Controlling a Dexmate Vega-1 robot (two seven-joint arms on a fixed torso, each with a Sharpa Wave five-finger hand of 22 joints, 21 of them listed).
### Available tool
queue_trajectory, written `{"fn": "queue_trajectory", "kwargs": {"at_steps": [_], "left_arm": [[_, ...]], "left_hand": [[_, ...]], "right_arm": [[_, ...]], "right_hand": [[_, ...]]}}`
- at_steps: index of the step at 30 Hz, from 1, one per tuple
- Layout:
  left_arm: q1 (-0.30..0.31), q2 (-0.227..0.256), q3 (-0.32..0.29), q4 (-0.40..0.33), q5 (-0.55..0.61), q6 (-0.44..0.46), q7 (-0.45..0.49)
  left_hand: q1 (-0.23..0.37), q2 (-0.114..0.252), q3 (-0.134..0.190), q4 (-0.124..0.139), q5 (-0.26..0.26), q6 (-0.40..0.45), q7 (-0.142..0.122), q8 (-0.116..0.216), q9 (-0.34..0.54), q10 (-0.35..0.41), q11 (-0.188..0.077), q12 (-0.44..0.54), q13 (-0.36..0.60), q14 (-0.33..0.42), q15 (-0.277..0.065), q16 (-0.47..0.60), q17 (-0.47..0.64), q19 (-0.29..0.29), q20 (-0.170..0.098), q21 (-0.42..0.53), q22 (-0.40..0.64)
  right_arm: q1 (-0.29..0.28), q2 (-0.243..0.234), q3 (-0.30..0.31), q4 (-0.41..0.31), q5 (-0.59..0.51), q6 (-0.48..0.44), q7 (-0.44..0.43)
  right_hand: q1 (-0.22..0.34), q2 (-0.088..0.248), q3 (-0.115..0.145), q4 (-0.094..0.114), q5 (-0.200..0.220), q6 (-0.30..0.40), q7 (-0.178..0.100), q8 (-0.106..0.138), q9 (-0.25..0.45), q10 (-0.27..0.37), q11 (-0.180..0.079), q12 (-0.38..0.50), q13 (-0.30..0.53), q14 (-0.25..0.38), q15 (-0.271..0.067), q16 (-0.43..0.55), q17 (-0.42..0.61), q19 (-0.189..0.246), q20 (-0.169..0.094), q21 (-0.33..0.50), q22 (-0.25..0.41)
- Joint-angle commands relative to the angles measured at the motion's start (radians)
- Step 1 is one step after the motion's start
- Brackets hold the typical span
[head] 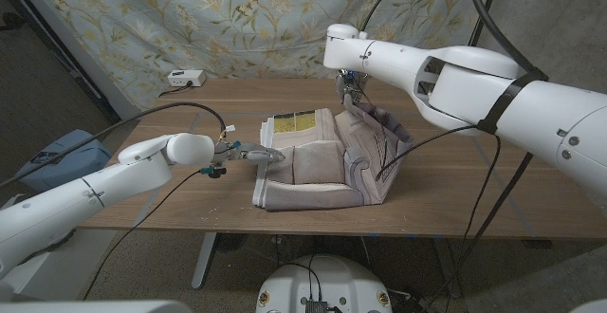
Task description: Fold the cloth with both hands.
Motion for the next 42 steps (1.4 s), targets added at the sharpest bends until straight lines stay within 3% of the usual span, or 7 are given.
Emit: {"fn": "queue_trajectory", "kwargs": {"at_steps": [1, 12, 24, 42], "left_arm": [[-0.001, -0.004, 0.001, 0.001, -0.002, -0.004, -0.008], [-0.004, -0.011, 0.005, 0.007, -0.001, -0.012, -0.009], [-0.003, -0.01, 0.004, 0.018, -0.005, -0.031, -0.009], [-0.008, -0.018, 0.005, 0.041, -0.003, -0.061, -0.006]], "left_hand": [[0.011, 0.002, 0.008, -0.002, -0.002, 0.0, -0.008, -0.002, 0.004, -0.001, -0.007, 0.008, 0.003, -0.015, -0.006, 0.003, 0.003, -0.075, 0.002, 0.009, 0.006], [0.013, 0.001, 0.014, -0.004, -0.003, 0.001, -0.008, -0.002, 0.004, -0.002, -0.006, 0.008, 0.003, -0.015, -0.005, 0.003, 0.002, -0.074, 0.001, 0.009, 0.006], [0.016, -0.001, 0.019, -0.007, -0.003, 0.0, -0.011, -0.003, 0.004, -0.001, -0.008, 0.008, 0.003, -0.015, -0.007, 0.002, 0.002, -0.074, 0.0, 0.009, 0.006], [0.022, -0.003, 0.029, -0.013, -0.004, 0.001, -0.012, -0.003, 0.004, -0.002, -0.008, 0.008, 0.003, -0.014, -0.007, 0.002, 0.001, -0.074, 0.0, 0.009, 0.005]], "right_arm": [[0.028, -0.02, -0.037, -0.089, -0.035, -0.039, 0.024], [0.054, -0.011, -0.07, -0.127, -0.03, -0.065, 0.038], [0.076, 0.029, -0.108, -0.121, -0.027, -0.059, 0.059], [0.092, 0.186, -0.124, 0.101, -0.063, 0.049, 0.098]], "right_hand": [[0.013, 0.001, -0.005, 0.002, 0.002, 0.002, 0.004, -0.001, 0.005, 0.004, 0.005, -0.004, -0.001, 0.001, -0.044, -0.005, 0.003, -0.006, 0.002, 0.011, 0.003], [0.017, 0.002, -0.011, 0.002, 0.002, 0.004, 0.006, -0.005, 0.003, 0.002, 0.007, -0.004, 0.004, 0.003, -0.044, -0.009, 0.005, -0.011, 0.002, 0.016, 0.003], [0.02, 0.004, -0.016, 0.003, 0.002, 0.007, 0.005, -0.01, 0.003, 0.003, 0.008, -0.007, 0.004, 0.003, -0.044, -0.016, 0.008, -0.014, 0.005, 0.022, 0.002], [0.023, 0.006, -0.024, 0.005, 0.001, 0.006, 0.008, -0.018, 0.004, 0.004, 0.006, -0.009, 0.008, 0.008, -0.041, -0.023, 0.013, -0.019, 0.004, 0.03, 0.001]]}}
